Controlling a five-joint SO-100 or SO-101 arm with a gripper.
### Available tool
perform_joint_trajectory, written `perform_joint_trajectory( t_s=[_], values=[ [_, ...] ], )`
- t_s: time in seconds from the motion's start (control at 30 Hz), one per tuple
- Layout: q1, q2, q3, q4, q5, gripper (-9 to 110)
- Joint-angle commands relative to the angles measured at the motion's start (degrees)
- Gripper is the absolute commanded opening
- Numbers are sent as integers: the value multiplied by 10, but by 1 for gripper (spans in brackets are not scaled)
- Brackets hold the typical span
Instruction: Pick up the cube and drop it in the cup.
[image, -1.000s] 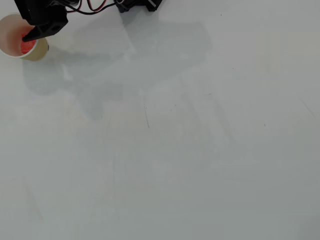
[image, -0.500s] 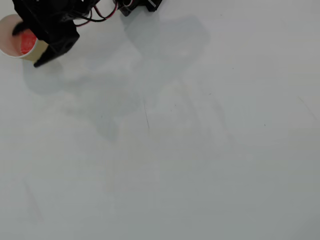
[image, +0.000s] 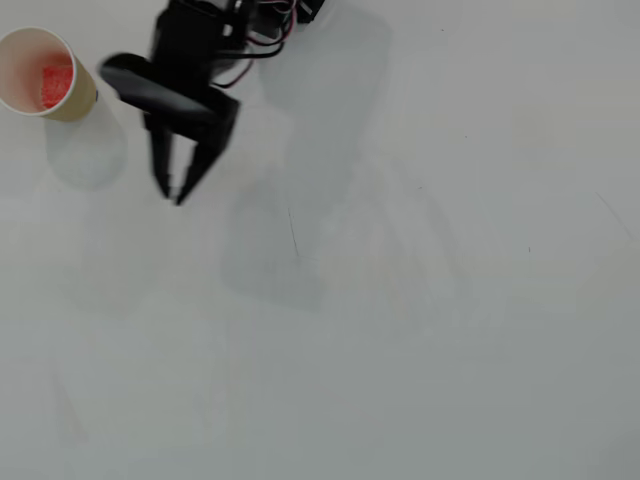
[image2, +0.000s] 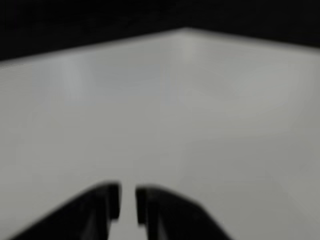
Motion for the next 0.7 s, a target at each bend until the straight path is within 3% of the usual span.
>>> perform_joint_trajectory(
  t_s=[0.0,0.27,0.67],
  values=[
    [-76,86,35,-5,-1,0],
    [-176,195,163,78,-1,0],
    [-227,235,197,257,5,0]
  ],
)
